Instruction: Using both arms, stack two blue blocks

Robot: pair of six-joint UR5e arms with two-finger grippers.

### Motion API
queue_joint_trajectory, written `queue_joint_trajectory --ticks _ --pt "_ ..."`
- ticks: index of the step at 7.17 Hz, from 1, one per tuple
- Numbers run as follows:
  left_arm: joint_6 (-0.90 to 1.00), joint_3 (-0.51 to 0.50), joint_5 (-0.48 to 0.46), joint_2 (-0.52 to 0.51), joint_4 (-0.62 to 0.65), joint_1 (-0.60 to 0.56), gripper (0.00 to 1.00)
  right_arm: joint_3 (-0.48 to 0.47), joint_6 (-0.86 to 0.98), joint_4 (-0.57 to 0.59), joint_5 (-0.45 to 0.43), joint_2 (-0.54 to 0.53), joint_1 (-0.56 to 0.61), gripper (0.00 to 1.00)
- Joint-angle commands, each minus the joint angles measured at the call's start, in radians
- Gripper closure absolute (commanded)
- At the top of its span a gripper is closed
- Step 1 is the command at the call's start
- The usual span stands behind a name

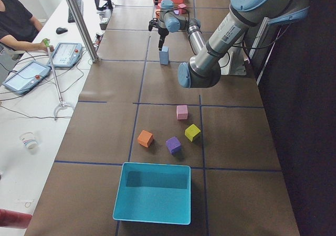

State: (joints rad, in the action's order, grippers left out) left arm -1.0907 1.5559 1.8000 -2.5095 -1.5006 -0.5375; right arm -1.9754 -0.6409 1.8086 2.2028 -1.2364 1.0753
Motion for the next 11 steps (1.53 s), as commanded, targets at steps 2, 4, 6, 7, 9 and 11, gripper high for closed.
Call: queue_joint_trajectory --ticks 2,4,6,7,9,11 --pt "0.079 0.155 0.010 0.123 0.037 -0.082 0.00 -0.003 0.041 0.000 0.003 -0.021 0.018 0.00" --pt "0.292 0.246 0.257 0.269 0.027 -0.280 0.00 0.003 0.195 0.003 0.021 -0.081 0.102 0.00" --pt "0.623 0.360 0.411 0.554 0.004 -0.465 0.00 0.039 0.413 0.003 0.082 -0.168 0.219 0.00" --pt "0.767 0.362 0.470 0.645 0.003 -0.557 0.00 0.081 0.525 0.005 0.136 -0.192 0.291 0.00" --pt "1.008 0.339 0.492 0.785 0.008 -0.730 0.00 0.166 0.736 0.003 0.204 -0.241 0.423 0.00" --pt "1.035 0.262 0.612 0.844 0.017 -0.904 0.00 0.181 0.762 0.011 0.196 -0.244 0.491 0.00"
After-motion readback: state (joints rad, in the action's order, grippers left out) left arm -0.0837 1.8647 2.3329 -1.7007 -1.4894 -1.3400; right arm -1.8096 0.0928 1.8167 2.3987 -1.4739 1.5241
